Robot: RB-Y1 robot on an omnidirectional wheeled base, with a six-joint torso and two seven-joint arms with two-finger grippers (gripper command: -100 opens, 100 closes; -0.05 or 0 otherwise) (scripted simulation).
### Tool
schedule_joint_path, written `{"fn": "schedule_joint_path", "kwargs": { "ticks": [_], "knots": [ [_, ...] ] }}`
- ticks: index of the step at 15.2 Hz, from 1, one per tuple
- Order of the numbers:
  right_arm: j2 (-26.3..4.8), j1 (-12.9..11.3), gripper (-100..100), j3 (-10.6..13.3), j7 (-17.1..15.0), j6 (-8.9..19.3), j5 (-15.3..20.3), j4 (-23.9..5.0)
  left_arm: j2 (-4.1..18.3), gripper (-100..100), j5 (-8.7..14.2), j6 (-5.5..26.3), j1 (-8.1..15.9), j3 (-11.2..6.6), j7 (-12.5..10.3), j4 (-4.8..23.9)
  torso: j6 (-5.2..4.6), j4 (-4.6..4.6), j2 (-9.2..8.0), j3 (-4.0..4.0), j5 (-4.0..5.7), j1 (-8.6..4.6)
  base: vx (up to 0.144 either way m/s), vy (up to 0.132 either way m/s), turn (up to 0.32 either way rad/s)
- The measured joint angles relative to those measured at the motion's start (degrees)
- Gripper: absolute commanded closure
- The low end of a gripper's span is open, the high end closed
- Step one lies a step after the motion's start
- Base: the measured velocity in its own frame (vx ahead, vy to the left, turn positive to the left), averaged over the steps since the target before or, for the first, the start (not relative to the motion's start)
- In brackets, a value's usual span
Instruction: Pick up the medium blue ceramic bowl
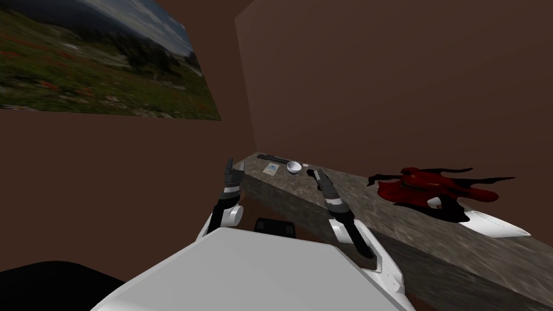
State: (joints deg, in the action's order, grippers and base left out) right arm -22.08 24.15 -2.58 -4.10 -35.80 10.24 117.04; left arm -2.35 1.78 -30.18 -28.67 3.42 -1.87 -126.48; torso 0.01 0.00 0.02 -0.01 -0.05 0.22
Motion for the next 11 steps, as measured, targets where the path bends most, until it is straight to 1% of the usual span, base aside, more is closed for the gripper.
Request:
{"fn": "schedule_joint_path", "kwargs": {
  "ticks": [3,5,6,8,9,11],
  "knots": [
    [-3.51,0.04,-100,-0.39,0.14,-0.24,1.37,-1.79,0.00,0,0.00,0.00,0.00,0.00,0.00,0.00,-0.01,0.01,0.03,-0.02,-0.01,0.01,0.014,0.059,0.080],
    [-6.06,-0.37,-100,-0.61,0.20,-0.16,2.39,-3.31,0.00,0,0.00,0.00,0.00,0.00,0.00,0.00,0.01,0.01,0.04,-0.02,0.00,0.00,0.010,0.051,0.080],
    [-6.93,-0.42,-100,-0.64,0.23,-0.10,2.65,-3.60,0.00,0,0.00,0.00,0.00,0.00,0.00,0.00,-0.01,0.01,0.02,-0.01,0.00,-0.03,0.004,0.063,0.111],
    [-9.47,-0.78,-100,-0.84,0.32,-0.29,3.70,-5.41,0.00,0,0.00,0.00,0.00,0.00,0.00,0.00,0.01,0.00,0.01,-0.01,-0.01,0.03,0.016,0.074,0.153],
    [-10.84,-0.57,-100,-1.11,0.41,-0.61,4.37,-6.44,0.00,0,0.00,0.00,0.00,0.00,0.00,0.00,0.02,0.01,0.04,-0.02,-0.01,0.05,0.026,0.070,0.119],
    [-13.27,-0.69,-100,-1.19,0.51,-0.62,5.30,-7.45,0.00,0,0.00,0.00,0.00,0.00,0.00,0.00,-0.01,0.01,0.05,-0.03,-0.01,0.01,0.019,0.053,0.063]
  ]
}}
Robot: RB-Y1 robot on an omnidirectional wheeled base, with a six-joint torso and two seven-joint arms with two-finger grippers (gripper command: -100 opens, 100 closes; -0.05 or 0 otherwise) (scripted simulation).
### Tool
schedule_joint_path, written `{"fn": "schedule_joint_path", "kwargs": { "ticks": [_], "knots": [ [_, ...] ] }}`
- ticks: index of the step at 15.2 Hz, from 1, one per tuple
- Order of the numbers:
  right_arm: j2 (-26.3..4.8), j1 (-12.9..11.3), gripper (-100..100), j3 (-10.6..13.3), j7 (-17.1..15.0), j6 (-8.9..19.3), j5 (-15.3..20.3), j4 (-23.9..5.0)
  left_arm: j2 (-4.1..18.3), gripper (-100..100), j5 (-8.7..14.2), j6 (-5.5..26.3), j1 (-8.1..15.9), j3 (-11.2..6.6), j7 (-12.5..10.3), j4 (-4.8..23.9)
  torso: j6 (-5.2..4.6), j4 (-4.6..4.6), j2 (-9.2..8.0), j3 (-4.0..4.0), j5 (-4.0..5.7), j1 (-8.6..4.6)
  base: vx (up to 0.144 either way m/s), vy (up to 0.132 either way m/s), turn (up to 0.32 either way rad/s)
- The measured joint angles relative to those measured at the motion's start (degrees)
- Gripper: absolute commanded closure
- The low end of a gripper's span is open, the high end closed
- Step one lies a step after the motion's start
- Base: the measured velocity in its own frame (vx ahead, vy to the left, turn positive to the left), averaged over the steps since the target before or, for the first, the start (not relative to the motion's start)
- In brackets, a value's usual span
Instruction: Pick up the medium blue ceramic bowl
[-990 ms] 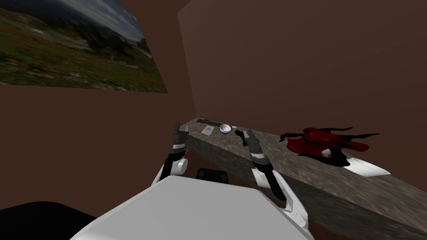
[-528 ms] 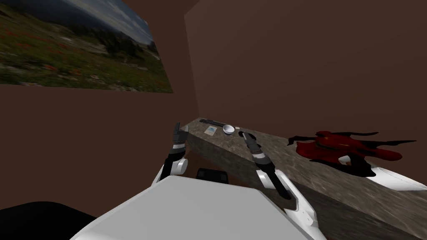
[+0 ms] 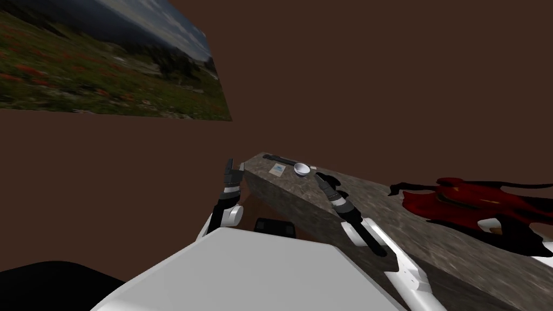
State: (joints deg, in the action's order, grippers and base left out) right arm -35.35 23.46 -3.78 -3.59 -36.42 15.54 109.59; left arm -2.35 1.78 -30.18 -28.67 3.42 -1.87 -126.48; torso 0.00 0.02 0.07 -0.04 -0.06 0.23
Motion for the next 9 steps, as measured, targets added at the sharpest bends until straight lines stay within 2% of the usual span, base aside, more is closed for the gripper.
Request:
{"fn": "schedule_joint_path", "kwargs": {
  "ticks": [9],
  "knots": [
    [-10.41,-0.41,-100,-0.24,0.62,-0.14,4.60,-5.76,0.00,0,0.00,0.00,0.00,0.00,0.00,0.00,0.00,0.00,-0.01,0.00,0.00,-0.01,0.023,0.061,0.102]
  ]
}}
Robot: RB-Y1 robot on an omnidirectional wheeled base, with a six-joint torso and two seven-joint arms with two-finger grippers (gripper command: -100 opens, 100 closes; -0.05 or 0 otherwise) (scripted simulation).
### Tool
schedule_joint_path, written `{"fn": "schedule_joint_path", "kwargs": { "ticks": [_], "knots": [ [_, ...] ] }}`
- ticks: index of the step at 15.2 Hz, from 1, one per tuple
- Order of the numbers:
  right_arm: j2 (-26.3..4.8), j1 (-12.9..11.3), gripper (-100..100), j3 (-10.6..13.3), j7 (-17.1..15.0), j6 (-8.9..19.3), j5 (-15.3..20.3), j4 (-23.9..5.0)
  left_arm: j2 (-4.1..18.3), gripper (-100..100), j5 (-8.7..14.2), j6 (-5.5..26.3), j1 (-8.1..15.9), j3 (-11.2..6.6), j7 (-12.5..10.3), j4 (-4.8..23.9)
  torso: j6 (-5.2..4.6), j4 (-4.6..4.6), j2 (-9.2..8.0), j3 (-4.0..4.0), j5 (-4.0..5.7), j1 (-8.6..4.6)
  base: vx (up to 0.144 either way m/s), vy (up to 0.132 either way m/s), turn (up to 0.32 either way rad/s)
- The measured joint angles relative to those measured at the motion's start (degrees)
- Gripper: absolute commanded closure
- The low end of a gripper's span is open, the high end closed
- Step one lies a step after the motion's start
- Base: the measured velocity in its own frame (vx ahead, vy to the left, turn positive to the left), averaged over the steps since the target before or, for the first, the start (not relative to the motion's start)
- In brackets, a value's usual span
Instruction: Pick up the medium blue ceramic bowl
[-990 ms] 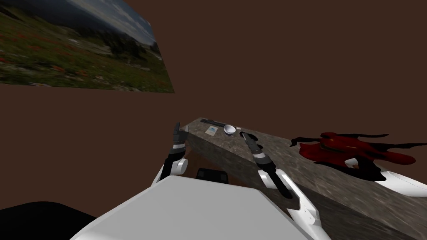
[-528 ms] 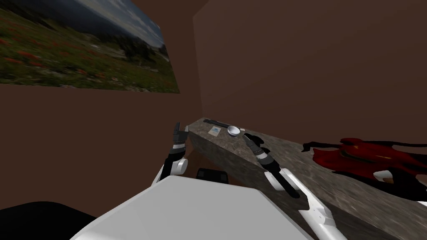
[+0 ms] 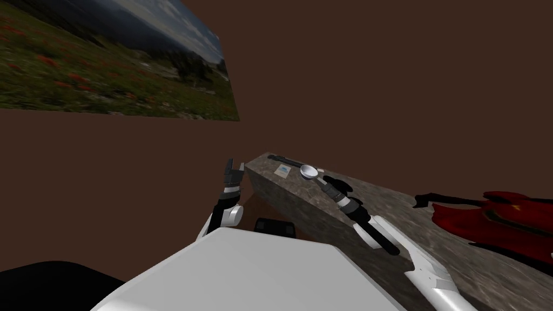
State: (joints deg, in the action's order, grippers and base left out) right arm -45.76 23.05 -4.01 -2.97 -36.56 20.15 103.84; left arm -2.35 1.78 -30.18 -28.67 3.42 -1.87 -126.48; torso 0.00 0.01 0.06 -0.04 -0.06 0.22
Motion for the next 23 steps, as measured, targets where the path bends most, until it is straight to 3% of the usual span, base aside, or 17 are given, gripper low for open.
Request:
{"fn": "schedule_joint_path", "kwargs": {
  "ticks": [14,15,23],
  "knots": [
    [-16.09,0.00,-100,0.36,0.80,-0.84,7.81,-9.78,0.00,0,0.00,0.00,0.00,0.00,0.00,0.00,0.03,0.01,0.07,-0.04,-0.02,0.07,0.033,0.061,0.113],
    [-17.50,-0.48,-100,0.68,0.83,-1.16,8.68,-11.50,0.00,0,0.00,0.00,0.01,0.01,0.00,0.00,0.05,0.02,0.09,-0.05,-0.02,0.12,0.040,0.086,0.154],
    [-27.32,0.70,-100,1.76,1.35,-1.88,13.85,-17.06,0.00,0,0.00,0.00,0.00,0.00,0.00,0.00,0.03,0.02,0.08,-0.04,-0.02,0.10,0.042,0.065,0.110]
  ]
}}
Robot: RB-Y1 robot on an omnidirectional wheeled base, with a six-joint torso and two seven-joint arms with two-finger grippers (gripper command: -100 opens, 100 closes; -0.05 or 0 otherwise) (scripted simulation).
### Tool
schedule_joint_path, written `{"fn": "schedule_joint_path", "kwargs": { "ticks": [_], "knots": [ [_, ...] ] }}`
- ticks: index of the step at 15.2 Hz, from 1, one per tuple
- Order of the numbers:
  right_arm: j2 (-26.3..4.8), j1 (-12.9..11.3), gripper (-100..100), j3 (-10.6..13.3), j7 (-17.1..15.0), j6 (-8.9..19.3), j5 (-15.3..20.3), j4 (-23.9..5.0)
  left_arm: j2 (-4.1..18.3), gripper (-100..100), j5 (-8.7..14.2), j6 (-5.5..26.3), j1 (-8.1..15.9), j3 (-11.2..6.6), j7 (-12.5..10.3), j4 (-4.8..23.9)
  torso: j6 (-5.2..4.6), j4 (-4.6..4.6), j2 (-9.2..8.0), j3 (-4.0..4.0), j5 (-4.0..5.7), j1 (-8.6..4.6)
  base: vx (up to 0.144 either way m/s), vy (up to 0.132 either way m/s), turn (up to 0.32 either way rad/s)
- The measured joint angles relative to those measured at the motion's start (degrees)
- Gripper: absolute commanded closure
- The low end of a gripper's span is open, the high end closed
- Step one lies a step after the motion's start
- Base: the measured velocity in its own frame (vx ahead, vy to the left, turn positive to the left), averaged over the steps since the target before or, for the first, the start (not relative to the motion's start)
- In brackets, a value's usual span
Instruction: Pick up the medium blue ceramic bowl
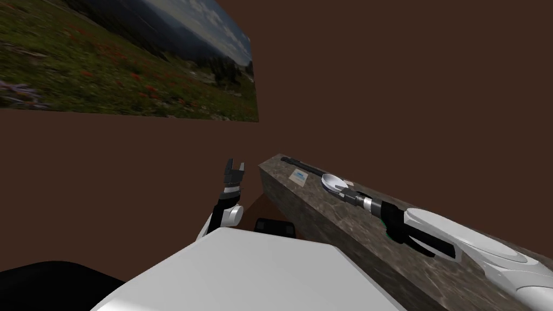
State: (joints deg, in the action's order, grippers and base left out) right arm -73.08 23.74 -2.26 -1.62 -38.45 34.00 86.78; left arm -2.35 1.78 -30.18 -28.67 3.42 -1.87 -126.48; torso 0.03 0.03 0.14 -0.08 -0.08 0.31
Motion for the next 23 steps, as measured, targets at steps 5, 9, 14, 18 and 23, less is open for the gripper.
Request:
{"fn": "schedule_joint_path", "kwargs": {
  "ticks": [5,9,14,18,23],
  "knots": [
    [-6.61,1.42,-100,1.26,0.06,-0.36,3.79,-3.66,0.00,0,0.00,0.00,0.00,0.00,0.00,0.00,0.00,0.01,0.04,-0.02,-0.02,0.07,0.056,0.073,0.149],
    [-11.05,1.91,-100,3.29,0.80,-1.79,7.05,-8.13,0.00,0,0.00,0.00,0.00,0.00,0.00,0.00,-0.01,0.01,0.04,-0.02,-0.02,0.06,0.057,0.074,0.130],
    [-16.53,3.35,-100,5.53,0.64,-3.11,10.46,-11.92,0.00,0,0.00,0.00,0.00,0.00,0.00,0.00,0.02,0.00,-0.01,0.01,-0.01,0.05,0.048,0.063,0.120],
    [-20.30,5.56,-100,7.37,0.81,-3.93,13.18,-14.49,0.00,0,0.00,0.00,0.00,0.00,0.00,0.00,-0.02,0.00,0.01,0.00,-0.02,0.05,0.063,0.070,0.111],
    [-23.82,7.70,-100,10.10,0.65,-4.73,16.33,-17.04,0.00,0,0.00,0.00,0.00,0.00,0.00,0.00,-0.03,-0.02,-0.07,0.04,0.01,-0.04,0.047,0.045,0.094]
  ]
}}
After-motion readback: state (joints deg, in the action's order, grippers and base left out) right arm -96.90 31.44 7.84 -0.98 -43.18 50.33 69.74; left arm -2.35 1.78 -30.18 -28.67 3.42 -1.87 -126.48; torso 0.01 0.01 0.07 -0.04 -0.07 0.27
